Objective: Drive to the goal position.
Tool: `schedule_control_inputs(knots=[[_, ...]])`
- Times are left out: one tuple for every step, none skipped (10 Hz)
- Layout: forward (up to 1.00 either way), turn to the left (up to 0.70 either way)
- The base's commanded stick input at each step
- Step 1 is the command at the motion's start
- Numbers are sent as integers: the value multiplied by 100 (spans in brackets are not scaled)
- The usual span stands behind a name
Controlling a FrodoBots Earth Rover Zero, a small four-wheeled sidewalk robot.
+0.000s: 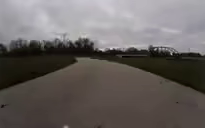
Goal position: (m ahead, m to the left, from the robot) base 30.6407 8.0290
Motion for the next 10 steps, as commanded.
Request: schedule_control_inputs(knots=[[100,39],[100,13],[100,0],[100,0],[100,0],[100,0],[100,0],[100,0],[100,0],[100,0]])
